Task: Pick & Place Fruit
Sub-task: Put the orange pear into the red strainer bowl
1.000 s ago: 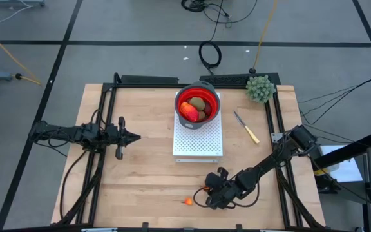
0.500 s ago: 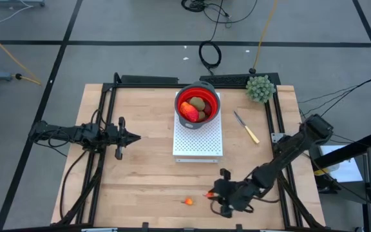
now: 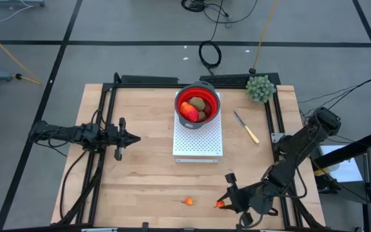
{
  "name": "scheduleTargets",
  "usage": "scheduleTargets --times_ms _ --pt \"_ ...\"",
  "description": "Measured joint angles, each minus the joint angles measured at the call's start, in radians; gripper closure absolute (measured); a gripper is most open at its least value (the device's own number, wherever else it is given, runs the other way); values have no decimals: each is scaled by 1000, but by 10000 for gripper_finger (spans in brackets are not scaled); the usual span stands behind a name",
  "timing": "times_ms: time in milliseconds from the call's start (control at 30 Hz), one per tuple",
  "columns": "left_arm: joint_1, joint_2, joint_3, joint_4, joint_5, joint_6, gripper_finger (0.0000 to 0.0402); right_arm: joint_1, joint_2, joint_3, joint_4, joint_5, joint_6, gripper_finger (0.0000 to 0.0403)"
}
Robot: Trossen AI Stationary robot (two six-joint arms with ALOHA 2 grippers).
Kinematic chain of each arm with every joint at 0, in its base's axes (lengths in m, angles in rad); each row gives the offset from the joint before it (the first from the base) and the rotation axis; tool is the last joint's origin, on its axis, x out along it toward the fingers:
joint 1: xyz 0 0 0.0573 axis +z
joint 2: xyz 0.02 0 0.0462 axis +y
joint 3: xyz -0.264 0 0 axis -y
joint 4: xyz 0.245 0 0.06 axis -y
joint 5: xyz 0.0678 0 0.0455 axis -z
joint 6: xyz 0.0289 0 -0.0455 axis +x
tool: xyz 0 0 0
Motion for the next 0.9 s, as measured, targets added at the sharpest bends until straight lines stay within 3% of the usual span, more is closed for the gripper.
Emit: scheduleTargets --times_ms 367,767,900 --pt "0 0 0 0 0 0 382 41 -5 0 48 -3 -219 307" --pt "0 0 0 0 0 -1 382 46 -5 0 55 -2 -227 307" --pt "0 0 0 0 0 -8 382 46 -5 -16 140 -1 -252 307"
